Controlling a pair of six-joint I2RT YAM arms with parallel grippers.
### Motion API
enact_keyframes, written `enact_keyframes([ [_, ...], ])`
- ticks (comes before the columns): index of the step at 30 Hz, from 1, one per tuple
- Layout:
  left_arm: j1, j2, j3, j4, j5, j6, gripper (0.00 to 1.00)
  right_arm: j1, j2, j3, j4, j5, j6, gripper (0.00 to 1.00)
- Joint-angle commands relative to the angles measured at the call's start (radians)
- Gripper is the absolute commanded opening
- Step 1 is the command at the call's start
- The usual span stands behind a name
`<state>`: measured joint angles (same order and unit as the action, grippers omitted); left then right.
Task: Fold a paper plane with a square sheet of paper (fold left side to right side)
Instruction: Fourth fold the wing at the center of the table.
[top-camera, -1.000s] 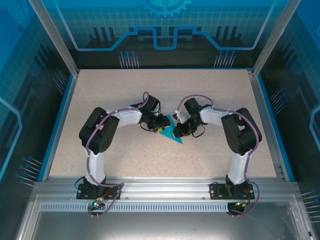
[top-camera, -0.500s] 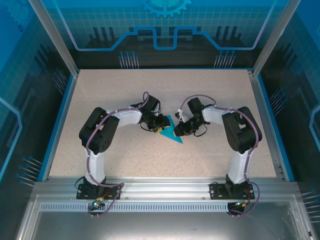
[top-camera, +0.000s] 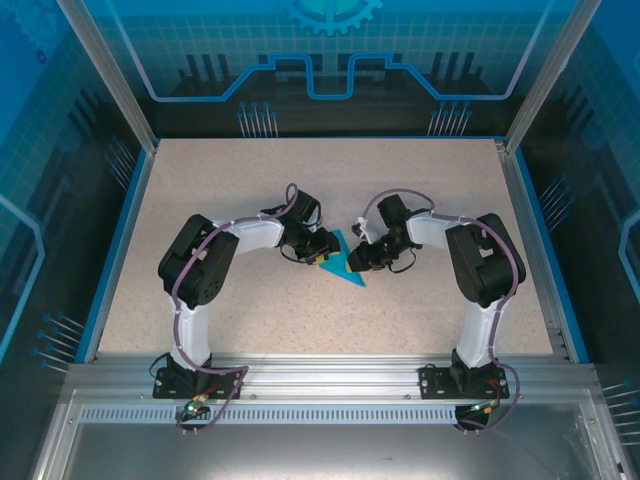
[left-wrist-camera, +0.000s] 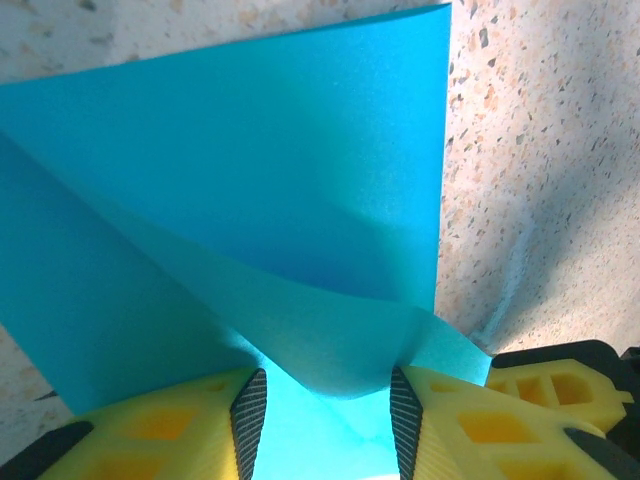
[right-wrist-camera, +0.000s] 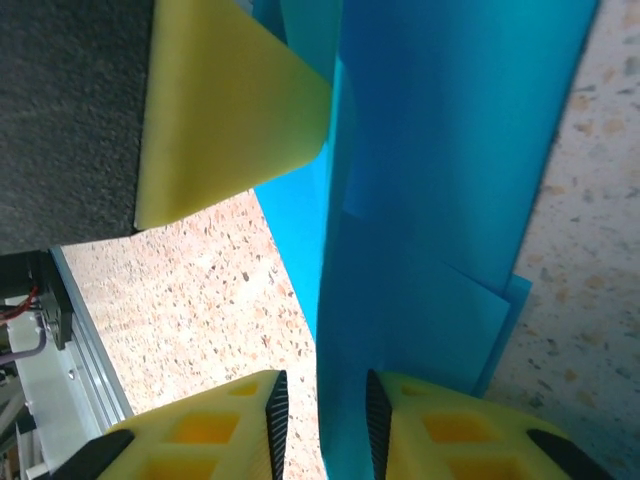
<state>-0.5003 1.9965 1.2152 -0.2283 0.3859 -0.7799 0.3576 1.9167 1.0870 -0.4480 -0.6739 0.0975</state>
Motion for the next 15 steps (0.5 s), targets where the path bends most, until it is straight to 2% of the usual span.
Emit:
enact_keyframes([
  [1, -0.002, 0.044, 0.001, -0.068, -0.053, 0.018, 0.43, -0.034, -0.046, -0.004, 0.006, -0.031, 0.011, 0.32],
  [10, -0.002, 0.041, -0.001, -0.068, -0.054, 0.017, 0.43, -0.016, 0.017, 0.048, -0.003, -0.047, 0.009, 0.32],
  [15, -0.002, 0.04, -0.002, -0.071, -0.056, 0.018, 0.43, -0.015, 0.036, 0.062, -0.007, -0.041, 0.004, 0.28],
])
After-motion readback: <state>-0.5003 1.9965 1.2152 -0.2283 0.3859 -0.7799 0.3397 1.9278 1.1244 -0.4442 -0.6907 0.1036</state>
